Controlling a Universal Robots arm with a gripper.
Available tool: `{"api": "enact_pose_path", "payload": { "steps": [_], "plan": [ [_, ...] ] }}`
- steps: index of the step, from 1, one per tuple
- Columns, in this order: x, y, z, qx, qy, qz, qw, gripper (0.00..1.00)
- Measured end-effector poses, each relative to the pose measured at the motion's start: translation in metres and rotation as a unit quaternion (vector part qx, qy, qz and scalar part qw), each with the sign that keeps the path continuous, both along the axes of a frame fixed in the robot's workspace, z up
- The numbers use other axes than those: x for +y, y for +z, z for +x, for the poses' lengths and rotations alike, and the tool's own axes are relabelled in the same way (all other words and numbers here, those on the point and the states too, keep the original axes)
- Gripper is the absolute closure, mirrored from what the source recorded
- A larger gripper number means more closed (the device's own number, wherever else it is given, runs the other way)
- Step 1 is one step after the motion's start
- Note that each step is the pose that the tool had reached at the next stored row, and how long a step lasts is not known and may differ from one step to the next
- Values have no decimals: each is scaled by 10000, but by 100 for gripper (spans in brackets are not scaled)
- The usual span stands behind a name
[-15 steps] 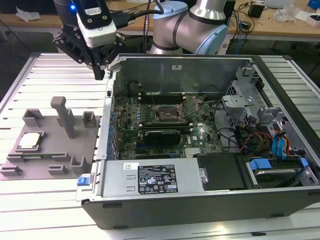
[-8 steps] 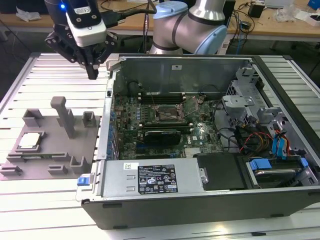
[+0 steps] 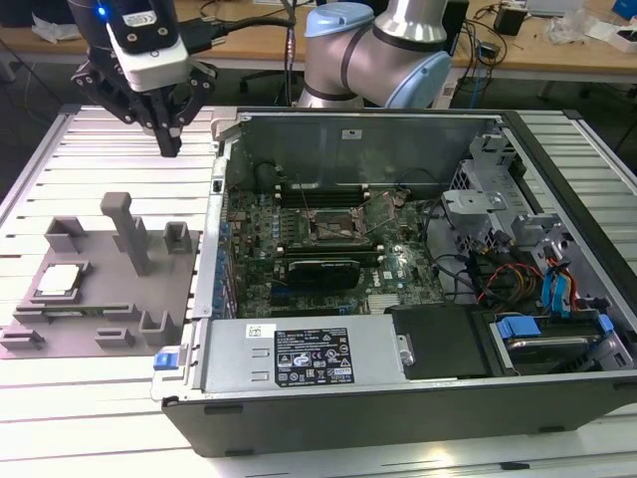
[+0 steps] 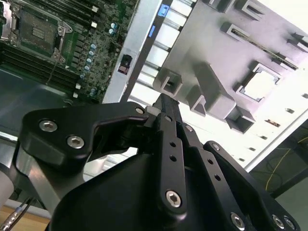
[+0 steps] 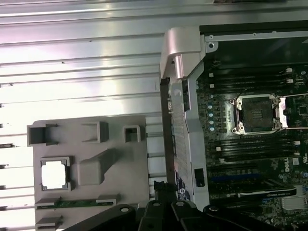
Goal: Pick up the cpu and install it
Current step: 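Reach for the cpu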
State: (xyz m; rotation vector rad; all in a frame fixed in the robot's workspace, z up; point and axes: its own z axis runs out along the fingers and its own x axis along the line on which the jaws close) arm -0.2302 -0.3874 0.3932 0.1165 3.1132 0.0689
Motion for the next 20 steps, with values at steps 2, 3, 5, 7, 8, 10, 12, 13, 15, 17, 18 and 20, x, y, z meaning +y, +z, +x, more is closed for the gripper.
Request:
{"api": "enact_pose_path", "payload": {
  "steps": [2,3,5,7,8,10,12,13,15,17,18,20],
  "plan": [
    [7,-2,-45,0,0,0,10000,89],
    [11,-4,-63,0,0,0,10000,89],
    [18,-7,-97,-1,0,0,10000,89],
    [25,-11,-122,-1,0,0,10000,89],
    [29,-12,-135,-1,0,0,10000,89],
    [36,-16,-159,0,0,0,10000,89],
    [44,-21,-185,-1,0,0,10000,89],
    [52,-26,-207,-1,0,0,10000,89],
    [65,-34,-247,-1,0,0,10000,89],
    [72,-41,-274,0,0,0,10000,89],
    [78,-46,-300,0,0,-1,10000,89],
    [84,-54,-334,0,0,0,10000,89]
  ]
}}
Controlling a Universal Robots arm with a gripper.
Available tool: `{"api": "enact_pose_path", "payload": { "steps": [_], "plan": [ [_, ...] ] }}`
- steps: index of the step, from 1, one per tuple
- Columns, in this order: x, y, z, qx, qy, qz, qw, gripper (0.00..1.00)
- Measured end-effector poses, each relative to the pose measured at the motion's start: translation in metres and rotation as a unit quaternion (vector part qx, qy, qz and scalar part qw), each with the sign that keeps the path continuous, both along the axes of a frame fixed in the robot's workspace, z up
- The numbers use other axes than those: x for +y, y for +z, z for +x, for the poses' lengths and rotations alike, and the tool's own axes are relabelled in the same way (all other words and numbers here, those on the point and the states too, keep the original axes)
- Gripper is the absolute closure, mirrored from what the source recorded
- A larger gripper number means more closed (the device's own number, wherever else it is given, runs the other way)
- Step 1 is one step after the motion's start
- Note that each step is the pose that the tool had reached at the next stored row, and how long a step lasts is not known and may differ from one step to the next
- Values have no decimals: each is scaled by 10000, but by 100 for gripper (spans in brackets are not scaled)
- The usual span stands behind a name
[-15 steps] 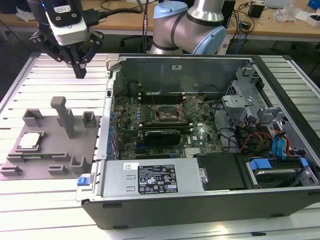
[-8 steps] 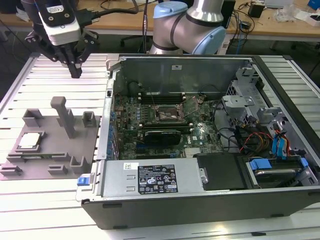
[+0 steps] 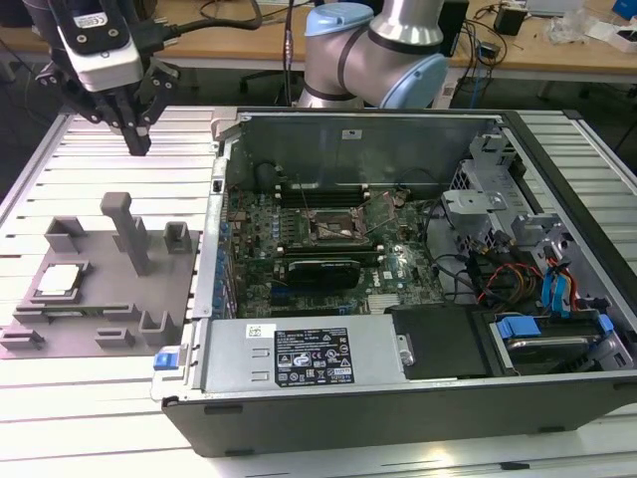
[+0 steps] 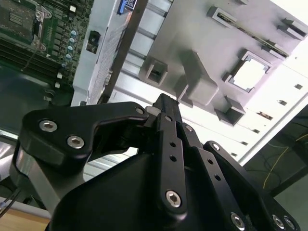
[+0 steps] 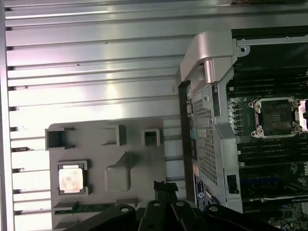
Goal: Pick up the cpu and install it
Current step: 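Reach for the cpu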
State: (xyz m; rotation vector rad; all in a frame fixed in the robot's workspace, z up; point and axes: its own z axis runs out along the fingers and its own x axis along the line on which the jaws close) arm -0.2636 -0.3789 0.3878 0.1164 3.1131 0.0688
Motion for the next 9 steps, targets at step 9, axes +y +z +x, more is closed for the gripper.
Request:
{"api": "enact_pose_path", "payload": {
  "steps": [9],
  "plan": [
    [34,-38,-225,0,0,0,10000,89]
  ]
}}
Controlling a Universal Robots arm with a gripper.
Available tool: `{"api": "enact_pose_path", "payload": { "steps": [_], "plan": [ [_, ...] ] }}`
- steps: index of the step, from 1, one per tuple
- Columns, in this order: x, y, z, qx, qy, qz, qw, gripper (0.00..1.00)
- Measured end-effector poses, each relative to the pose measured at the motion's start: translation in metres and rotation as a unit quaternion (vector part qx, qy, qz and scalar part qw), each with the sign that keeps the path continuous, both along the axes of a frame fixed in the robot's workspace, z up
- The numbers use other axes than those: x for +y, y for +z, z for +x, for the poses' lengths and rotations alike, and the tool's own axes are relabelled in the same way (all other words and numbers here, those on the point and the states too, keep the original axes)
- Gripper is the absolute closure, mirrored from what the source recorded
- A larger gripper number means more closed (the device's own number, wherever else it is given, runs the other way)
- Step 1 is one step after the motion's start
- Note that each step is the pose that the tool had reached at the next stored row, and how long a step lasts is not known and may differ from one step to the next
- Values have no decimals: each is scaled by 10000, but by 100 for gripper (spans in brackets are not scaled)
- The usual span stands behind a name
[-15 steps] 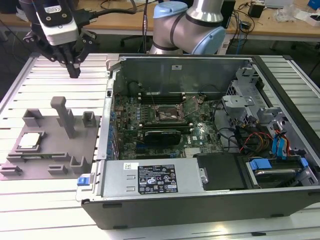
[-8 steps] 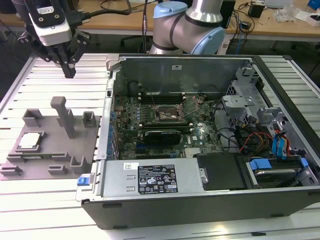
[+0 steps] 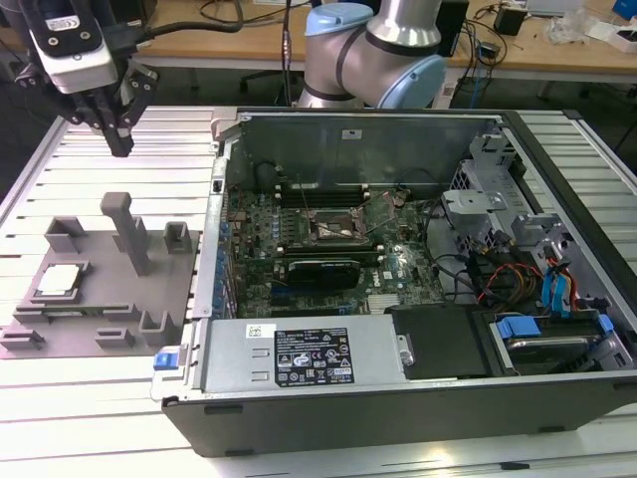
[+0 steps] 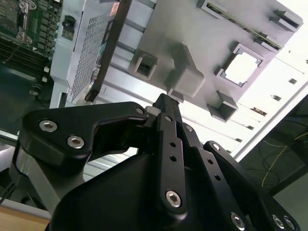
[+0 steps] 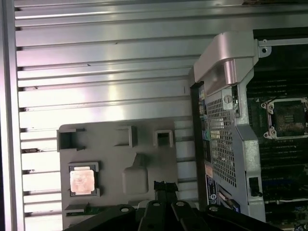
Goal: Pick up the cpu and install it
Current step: 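Reach for the cpu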
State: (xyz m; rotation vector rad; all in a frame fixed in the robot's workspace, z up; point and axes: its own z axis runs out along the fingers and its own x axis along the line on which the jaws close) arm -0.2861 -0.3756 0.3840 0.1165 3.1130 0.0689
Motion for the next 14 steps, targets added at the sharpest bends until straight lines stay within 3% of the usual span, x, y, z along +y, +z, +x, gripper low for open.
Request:
{"api": "enact_pose_path", "payload": {
  "steps": [14],
  "plan": [
    [40,-29,-257,0,0,0,10000,89]
  ]
}}
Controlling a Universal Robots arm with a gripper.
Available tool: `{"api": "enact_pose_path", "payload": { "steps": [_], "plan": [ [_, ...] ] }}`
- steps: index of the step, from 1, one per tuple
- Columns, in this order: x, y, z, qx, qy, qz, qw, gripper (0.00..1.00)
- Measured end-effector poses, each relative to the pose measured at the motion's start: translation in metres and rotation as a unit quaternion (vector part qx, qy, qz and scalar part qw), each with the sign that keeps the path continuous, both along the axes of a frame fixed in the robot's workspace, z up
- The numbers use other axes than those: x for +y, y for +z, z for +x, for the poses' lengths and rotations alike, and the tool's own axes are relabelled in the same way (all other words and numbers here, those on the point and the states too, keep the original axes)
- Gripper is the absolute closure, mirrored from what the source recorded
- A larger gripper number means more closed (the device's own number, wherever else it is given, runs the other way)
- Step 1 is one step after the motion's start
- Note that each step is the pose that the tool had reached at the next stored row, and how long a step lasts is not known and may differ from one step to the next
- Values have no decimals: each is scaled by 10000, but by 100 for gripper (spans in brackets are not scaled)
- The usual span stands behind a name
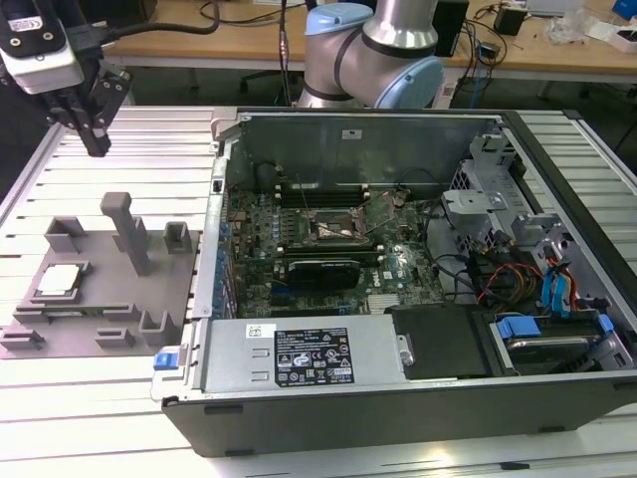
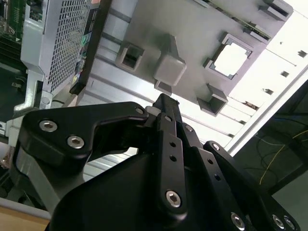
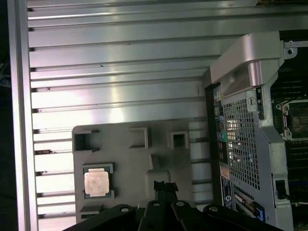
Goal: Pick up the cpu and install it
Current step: 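Reach for the cpu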
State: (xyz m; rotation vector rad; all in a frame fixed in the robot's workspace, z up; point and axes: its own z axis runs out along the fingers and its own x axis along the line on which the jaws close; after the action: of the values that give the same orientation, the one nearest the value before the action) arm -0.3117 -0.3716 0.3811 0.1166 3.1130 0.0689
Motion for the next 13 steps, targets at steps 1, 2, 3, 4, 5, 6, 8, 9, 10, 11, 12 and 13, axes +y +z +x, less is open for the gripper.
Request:
{"api": "enact_pose_path", "payload": {
  "steps": [1,2,3,4,5,6,8,9,10,11,12,13],
  "plan": [
    [3,-2,-16,0,0,0,10000,89],
    [5,-4,-31,0,0,0,10000,89],
    [8,-7,-50,0,0,0,10000,89],
    [11,-11,-72,0,0,0,10000,89],
    [15,-15,-102,0,0,0,10000,89],
    [17,-17,-116,0,0,0,10000,89],
    [22,-24,-156,0,0,0,10000,89],
    [24,-27,-172,0,0,0,10000,89],
    [24,-32,-193,0,1,0,10000,89],
    [24,-37,-212,0,0,0,10000,89],
    [25,-44,-237,0,0,0,10000,89],
    [25,-51,-256,0,0,0,10000,89]
  ]
}}
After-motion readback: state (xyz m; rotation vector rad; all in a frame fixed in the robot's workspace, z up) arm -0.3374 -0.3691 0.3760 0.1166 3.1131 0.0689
